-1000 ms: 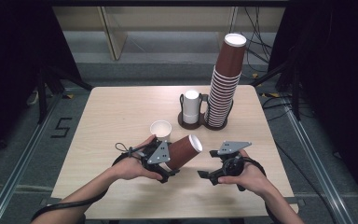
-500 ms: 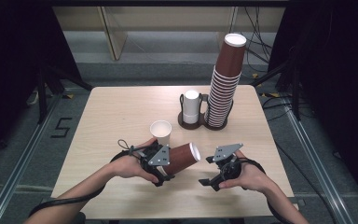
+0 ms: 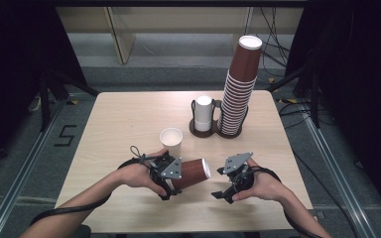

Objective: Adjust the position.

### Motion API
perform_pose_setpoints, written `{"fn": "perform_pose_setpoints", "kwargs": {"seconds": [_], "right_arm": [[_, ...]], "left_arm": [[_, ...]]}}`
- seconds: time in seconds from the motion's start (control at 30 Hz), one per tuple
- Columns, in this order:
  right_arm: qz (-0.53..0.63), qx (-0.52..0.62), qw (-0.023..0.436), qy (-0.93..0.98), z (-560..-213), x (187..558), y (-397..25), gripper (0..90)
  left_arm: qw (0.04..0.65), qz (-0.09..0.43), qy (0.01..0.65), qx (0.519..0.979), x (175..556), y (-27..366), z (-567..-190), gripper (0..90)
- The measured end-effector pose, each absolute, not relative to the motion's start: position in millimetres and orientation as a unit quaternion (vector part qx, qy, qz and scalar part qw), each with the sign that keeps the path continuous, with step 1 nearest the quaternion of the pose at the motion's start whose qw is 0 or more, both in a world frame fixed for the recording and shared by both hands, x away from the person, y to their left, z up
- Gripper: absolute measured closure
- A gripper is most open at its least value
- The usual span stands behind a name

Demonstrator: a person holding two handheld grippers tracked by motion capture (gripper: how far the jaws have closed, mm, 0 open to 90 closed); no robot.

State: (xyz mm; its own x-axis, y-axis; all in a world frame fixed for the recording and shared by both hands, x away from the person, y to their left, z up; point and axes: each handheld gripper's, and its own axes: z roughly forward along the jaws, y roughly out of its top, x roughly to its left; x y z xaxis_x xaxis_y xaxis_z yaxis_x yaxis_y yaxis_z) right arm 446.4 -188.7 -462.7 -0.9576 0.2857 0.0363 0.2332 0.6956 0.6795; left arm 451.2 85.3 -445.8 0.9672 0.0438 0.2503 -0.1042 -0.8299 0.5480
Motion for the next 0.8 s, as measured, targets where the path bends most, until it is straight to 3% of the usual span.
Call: {"fn": "perform_pose_setpoints", "kwargs": {"seconds": [0.8], "right_arm": [[0.319, 0.103, 0.031, 0.941, -455.8, 452.6, -169.4, 15.3]], "left_arm": [[0.208, 0.104, -0.080, 0.969, 453.0, 72.6, -440.0, 9.1]]}}
